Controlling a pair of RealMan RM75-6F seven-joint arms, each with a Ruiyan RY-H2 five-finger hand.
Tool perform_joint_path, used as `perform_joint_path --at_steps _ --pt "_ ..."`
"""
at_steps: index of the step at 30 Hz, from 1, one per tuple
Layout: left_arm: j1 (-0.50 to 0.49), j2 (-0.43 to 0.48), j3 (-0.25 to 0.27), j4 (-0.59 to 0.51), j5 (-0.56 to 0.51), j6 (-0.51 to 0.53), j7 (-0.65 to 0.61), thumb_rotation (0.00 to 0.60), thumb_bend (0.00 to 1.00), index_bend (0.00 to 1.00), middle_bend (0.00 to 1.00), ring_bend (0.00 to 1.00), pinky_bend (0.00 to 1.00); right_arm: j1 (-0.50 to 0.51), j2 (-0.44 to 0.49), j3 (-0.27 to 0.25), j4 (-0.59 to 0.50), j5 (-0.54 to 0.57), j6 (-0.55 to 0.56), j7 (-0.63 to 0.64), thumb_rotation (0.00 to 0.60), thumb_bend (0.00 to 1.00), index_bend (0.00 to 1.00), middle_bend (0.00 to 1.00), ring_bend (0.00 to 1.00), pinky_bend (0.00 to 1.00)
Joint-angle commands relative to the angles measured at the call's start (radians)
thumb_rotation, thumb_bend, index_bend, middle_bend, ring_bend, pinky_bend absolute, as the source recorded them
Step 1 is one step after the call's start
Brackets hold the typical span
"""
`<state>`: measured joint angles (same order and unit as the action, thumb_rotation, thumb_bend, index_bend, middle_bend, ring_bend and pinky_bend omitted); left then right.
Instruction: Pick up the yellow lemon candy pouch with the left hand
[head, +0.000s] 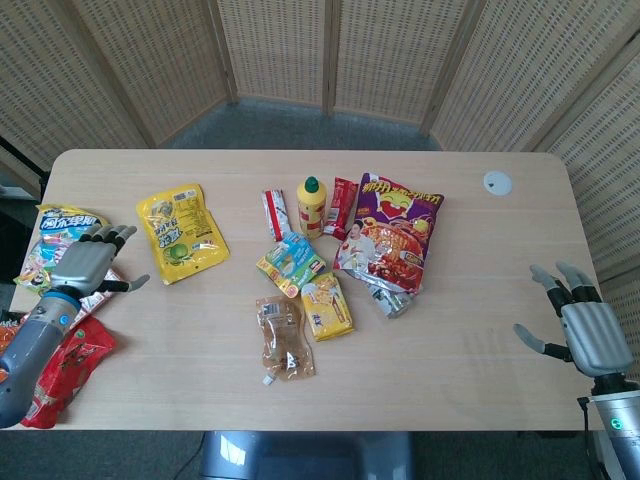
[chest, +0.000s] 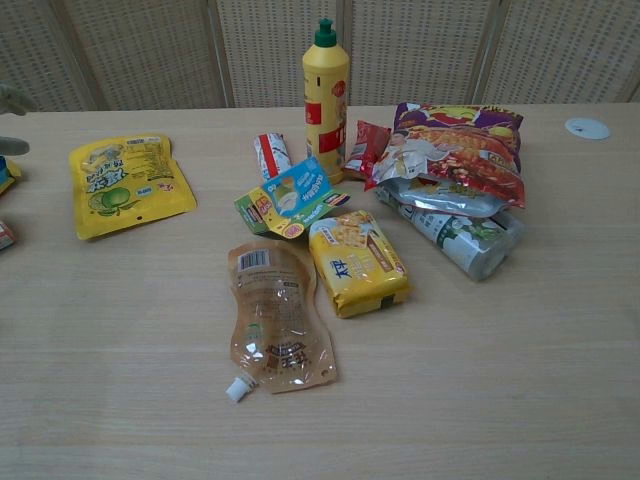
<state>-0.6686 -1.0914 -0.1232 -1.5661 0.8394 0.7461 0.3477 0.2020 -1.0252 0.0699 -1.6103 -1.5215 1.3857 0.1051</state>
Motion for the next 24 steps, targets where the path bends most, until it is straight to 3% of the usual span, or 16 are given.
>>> perform_joint_path --at_steps 1,5,8,24 --pt "-0.075 -0.074 -0.002 0.087 -0.083 -0.074 0.032 0.113 0.27 0.0 0.0 0.0 0.0 -0.007 0.007 0.001 -0.005 0.013 0.001 -0.007 0.042 0.26 0.08 0.25 0.0 0.0" --pt "-0.134 -0.14 0.011 0.174 -0.137 -0.136 0.041 0.03 0.28 0.0 0.0 0.0 0.0 -0.017 0.019 0.004 -0.017 0.034 0.004 -0.02 0.04 0.26 0.08 0.25 0.0 0.0" --pt "-0.174 -0.188 0.03 0.232 -0.18 -0.178 0.05 0.001 0.27 0.0 0.0 0.0 0.0 -0.022 0.024 0.006 -0.025 0.045 0.005 -0.024 0.039 0.26 0.08 0.25 0.0 0.0" --pt "-0.255 -0.347 0.105 0.411 -0.247 -0.286 -0.01 0.0 0.25 0.0 0.0 0.0 0.0 -0.042 0.036 0.016 -0.037 0.078 0.013 -0.034 0.039 0.26 0.08 0.25 0.0 0.0"
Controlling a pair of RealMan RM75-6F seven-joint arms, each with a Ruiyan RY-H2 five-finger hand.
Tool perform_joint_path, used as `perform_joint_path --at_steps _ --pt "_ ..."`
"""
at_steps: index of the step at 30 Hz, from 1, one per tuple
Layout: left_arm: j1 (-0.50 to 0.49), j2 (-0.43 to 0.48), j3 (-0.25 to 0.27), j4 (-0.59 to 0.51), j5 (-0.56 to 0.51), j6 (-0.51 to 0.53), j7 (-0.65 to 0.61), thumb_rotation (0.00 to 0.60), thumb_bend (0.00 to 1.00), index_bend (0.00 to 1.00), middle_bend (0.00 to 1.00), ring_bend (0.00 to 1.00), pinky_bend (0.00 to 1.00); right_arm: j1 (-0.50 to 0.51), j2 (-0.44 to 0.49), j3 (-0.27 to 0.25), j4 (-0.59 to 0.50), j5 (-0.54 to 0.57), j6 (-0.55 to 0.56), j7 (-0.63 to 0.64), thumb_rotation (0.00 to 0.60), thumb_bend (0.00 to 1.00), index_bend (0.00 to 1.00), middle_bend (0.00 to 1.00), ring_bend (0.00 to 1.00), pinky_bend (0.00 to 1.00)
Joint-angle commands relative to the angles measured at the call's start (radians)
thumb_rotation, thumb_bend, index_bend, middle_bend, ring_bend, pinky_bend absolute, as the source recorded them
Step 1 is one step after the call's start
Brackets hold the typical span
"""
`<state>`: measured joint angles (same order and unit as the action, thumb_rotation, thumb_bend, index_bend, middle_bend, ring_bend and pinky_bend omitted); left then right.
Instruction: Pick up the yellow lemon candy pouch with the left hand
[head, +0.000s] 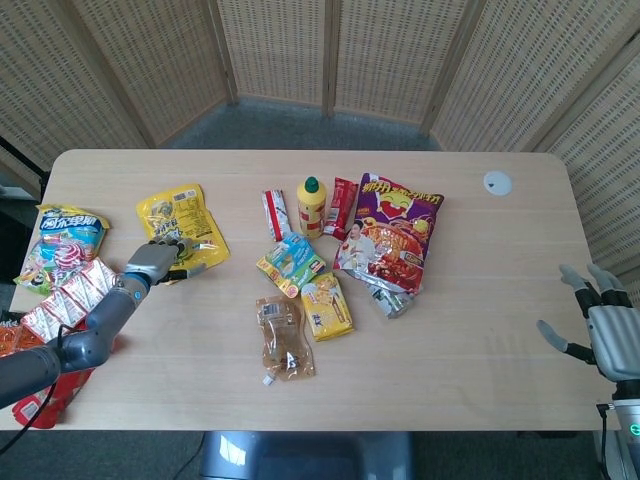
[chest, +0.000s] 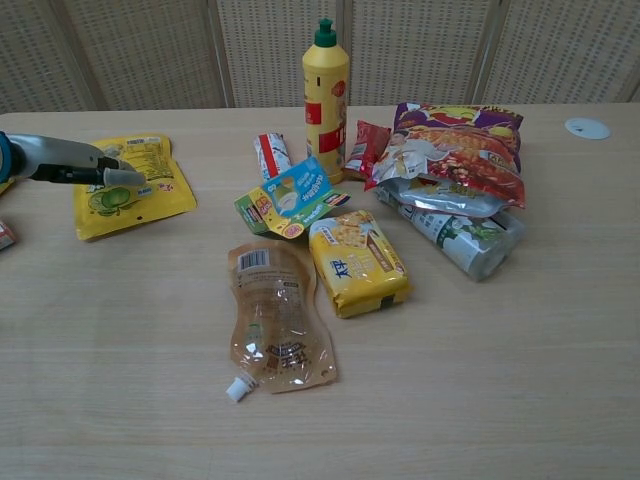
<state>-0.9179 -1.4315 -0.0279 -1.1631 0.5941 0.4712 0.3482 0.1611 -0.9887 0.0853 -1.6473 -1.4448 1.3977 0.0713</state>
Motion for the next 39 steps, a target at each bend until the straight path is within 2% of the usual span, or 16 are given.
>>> perform_joint_path --at_steps 1,7,14,18,23,27,30,34,39 --pt "-0.008 -0.005 0.015 0.008 -0.006 -0.019 -0.015 0.0 0.25 0.0 0.0 0.0 0.0 -0.002 -0.001 0.002 -0.001 0.003 0.002 0.0 0.039 0.26 0.08 0.25 0.0 0.0" --pt "-0.026 0.037 0.061 -0.041 -0.03 -0.041 -0.032 0.0 0.25 0.0 0.0 0.0 0.0 -0.004 -0.002 0.003 -0.006 -0.001 0.004 -0.002 0.039 0.26 0.08 0.25 0.0 0.0" --pt "-0.055 0.099 0.145 -0.135 -0.064 -0.057 -0.037 0.0 0.25 0.0 0.0 0.0 0.0 -0.005 -0.006 0.004 -0.013 -0.011 0.008 -0.005 0.041 0.26 0.08 0.25 0.0 0.0" --pt "-0.066 0.109 0.174 -0.161 -0.075 -0.049 -0.049 0.0 0.25 0.0 0.0 0.0 0.0 -0.006 -0.006 0.005 -0.017 -0.014 0.011 -0.006 0.039 0.26 0.08 0.25 0.0 0.0" --pt "-0.061 0.125 0.162 -0.178 -0.058 -0.018 -0.091 0.0 0.25 0.0 0.0 0.0 0.0 -0.011 -0.002 0.005 -0.021 -0.015 0.016 -0.007 0.041 0.26 0.08 0.25 0.0 0.0" --pt "-0.019 0.147 0.092 -0.197 0.012 0.064 -0.163 0.0 0.25 0.0 0.0 0.0 0.0 -0.015 0.0 0.004 -0.022 -0.012 0.019 -0.007 0.04 0.26 0.08 0.25 0.0 0.0" --pt "0.0 0.157 0.07 -0.186 0.051 0.071 -0.196 0.0 0.25 0.0 0.0 0.0 0.0 -0.016 -0.003 0.003 -0.02 -0.011 0.016 -0.008 0.04 0.26 0.08 0.25 0.0 0.0" --pt "-0.014 0.148 0.085 -0.156 0.041 0.035 -0.182 0.0 0.24 0.0 0.0 0.0 0.0 -0.017 -0.008 0.003 -0.015 -0.011 0.016 -0.007 0.042 0.26 0.08 0.25 0.0 0.0" --pt "-0.064 0.123 0.135 -0.135 -0.043 -0.025 -0.148 0.0 0.24 0.0 0.0 0.0 0.0 -0.022 -0.006 0.004 -0.014 -0.01 0.021 -0.003 0.044 0.26 0.08 0.25 0.0 0.0"
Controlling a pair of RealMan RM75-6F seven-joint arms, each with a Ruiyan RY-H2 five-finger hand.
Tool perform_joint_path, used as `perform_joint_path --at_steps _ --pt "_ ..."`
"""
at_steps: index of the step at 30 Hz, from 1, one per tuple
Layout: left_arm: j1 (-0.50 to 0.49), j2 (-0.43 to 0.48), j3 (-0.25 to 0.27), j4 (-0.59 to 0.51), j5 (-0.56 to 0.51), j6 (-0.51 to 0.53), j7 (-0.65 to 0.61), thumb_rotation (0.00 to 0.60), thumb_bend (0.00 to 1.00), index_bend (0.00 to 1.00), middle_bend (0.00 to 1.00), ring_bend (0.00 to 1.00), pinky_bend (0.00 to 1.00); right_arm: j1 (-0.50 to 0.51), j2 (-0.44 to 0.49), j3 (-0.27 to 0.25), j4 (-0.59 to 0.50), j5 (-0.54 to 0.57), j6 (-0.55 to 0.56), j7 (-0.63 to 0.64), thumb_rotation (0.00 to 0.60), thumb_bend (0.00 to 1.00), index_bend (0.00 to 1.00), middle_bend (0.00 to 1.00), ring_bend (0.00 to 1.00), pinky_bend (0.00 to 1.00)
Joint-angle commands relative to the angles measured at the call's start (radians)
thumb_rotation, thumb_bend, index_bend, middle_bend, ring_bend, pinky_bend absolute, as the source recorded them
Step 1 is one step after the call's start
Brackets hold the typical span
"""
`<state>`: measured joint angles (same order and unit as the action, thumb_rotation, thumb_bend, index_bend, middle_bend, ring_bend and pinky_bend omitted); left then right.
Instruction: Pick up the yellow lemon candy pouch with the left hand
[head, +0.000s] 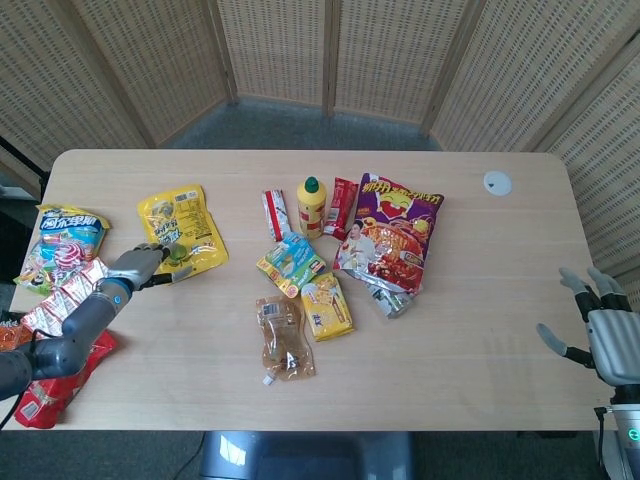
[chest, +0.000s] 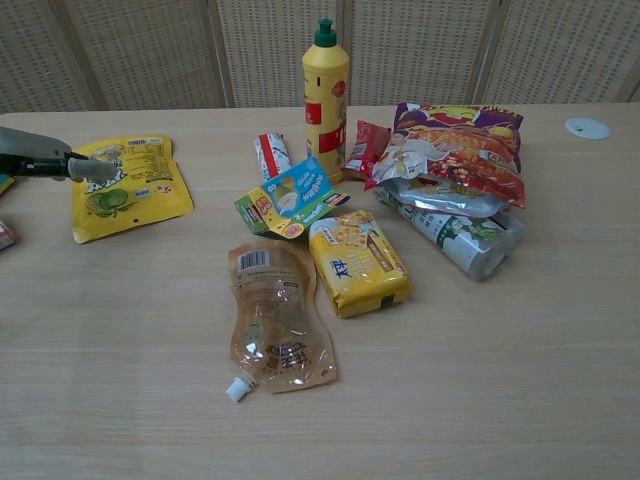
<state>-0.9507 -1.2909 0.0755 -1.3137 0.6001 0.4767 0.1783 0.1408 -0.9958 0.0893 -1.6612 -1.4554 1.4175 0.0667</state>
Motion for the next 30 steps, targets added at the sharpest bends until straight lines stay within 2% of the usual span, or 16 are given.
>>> perform_joint_path --at_steps 1,11,21,25,28,30 --pt "-0.039 -0.023 0.039 0.019 -0.061 -0.033 0.026 0.0 0.24 0.0 0.0 0.0 0.0 -0.003 0.003 -0.001 -0.001 0.001 0.002 0.003 0.042 0.26 0.08 0.25 0.0 0.0" --pt "-0.12 -0.076 0.107 0.034 -0.163 -0.053 0.059 0.0 0.24 0.0 0.0 0.0 0.0 -0.02 0.012 -0.004 -0.011 0.0 0.017 0.002 0.04 0.26 0.08 0.25 0.0 0.0" --pt "-0.19 -0.124 0.125 0.016 -0.187 -0.056 0.07 0.0 0.24 0.0 0.0 0.0 0.0 -0.027 0.015 -0.003 -0.013 -0.001 0.025 0.002 0.042 0.26 0.08 0.25 0.0 0.0" --pt "-0.206 -0.13 0.087 -0.014 -0.166 -0.056 0.046 0.0 0.24 0.0 0.0 0.0 0.0 -0.032 0.017 -0.002 -0.015 0.001 0.03 0.002 0.04 0.26 0.07 0.25 0.0 0.0" --pt "-0.195 -0.121 0.026 -0.055 -0.115 -0.052 0.002 0.0 0.24 0.0 0.0 0.0 0.0 -0.034 0.019 -0.001 -0.016 0.001 0.034 0.002 0.041 0.26 0.07 0.25 0.0 0.0" --pt "-0.165 -0.111 -0.035 -0.087 -0.051 -0.047 -0.046 0.0 0.24 0.0 0.0 0.0 0.0 -0.035 0.02 0.0 -0.017 0.001 0.035 0.001 0.042 0.26 0.07 0.25 0.0 0.0"
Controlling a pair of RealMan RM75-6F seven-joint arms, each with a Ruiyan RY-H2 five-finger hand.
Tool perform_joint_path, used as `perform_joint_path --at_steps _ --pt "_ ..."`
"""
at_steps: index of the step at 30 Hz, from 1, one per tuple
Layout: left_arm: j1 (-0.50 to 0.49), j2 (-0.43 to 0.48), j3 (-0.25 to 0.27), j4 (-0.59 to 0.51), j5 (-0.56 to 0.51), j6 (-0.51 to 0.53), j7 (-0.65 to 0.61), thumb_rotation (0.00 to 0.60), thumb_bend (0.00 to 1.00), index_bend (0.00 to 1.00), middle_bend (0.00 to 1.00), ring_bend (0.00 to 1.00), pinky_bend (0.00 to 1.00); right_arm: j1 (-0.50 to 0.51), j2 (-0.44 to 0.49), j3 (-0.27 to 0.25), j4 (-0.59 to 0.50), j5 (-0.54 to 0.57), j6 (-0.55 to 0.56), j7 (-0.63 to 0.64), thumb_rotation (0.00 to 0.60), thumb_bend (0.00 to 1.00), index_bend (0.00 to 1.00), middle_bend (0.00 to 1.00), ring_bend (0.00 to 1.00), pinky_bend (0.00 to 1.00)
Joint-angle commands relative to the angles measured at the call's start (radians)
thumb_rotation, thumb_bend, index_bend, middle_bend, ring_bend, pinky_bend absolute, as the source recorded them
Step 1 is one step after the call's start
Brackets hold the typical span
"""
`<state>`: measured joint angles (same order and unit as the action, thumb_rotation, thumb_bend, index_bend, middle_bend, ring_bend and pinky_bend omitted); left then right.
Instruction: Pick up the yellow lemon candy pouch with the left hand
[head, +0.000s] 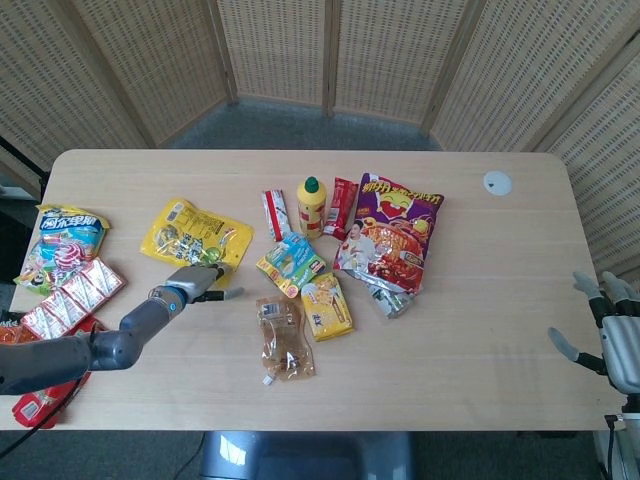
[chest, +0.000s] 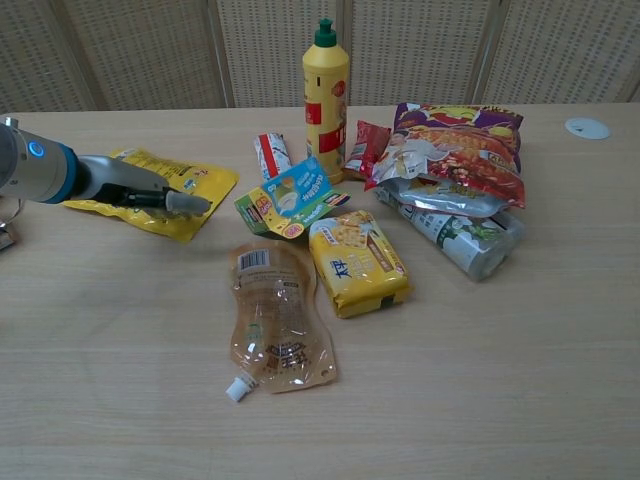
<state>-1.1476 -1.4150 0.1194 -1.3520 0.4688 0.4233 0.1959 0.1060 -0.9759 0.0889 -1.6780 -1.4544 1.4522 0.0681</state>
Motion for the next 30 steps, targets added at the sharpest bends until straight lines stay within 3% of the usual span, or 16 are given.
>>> perform_joint_path --at_steps 1,5,11,21,30 --pt "0.048 0.018 -0.103 -0.061 0.113 0.011 -0.084 0.0 0.24 0.0 0.0 0.0 0.0 -0.001 0.001 0.001 -0.001 0.0 0.001 0.0 0.042 0.26 0.07 0.25 0.0 0.0" --pt "0.114 0.042 -0.154 -0.082 0.257 0.065 -0.13 0.0 0.24 0.0 0.0 0.0 0.0 0.002 -0.001 0.003 0.001 -0.001 -0.002 0.001 0.04 0.26 0.07 0.25 0.0 0.0" --pt "0.161 0.052 -0.113 -0.014 0.307 0.183 -0.068 0.0 0.24 0.0 0.0 0.0 0.0 0.007 -0.011 0.004 0.012 -0.004 -0.011 0.007 0.043 0.26 0.07 0.25 0.0 0.0" --pt "0.159 -0.006 -0.053 0.129 0.219 0.189 0.085 0.002 0.24 0.0 0.0 0.0 0.0 -0.002 -0.012 0.002 0.016 -0.001 -0.002 0.011 0.041 0.26 0.07 0.25 0.0 0.0" --pt "0.136 -0.02 -0.001 0.149 0.081 0.144 0.185 0.002 0.24 0.0 0.0 0.0 0.0 -0.011 -0.007 -0.001 0.009 0.001 0.001 0.008 0.042 0.26 0.07 0.25 0.0 0.0"
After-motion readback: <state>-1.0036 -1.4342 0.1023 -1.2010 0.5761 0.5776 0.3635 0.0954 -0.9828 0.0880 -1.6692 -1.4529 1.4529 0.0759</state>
